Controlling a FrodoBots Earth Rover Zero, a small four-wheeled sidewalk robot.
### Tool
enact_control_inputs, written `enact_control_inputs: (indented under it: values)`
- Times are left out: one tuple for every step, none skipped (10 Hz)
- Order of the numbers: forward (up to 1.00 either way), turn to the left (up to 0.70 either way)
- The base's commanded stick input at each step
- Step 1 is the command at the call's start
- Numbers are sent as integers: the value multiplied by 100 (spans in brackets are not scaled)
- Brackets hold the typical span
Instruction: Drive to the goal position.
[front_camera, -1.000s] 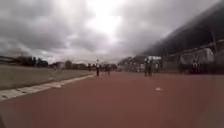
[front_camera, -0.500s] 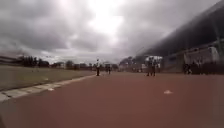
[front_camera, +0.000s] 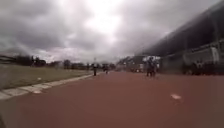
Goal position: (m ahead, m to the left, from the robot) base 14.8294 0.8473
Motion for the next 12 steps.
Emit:
enact_control_inputs:
  values:
    - [100,0]
    - [100,0]
    - [100,-6]
    - [100,-20]
    - [100,-19]
    - [100,-2]
    - [100,0]
    - [100,0]
    - [100,0]
    - [100,0]
    - [100,0]
    - [100,0]
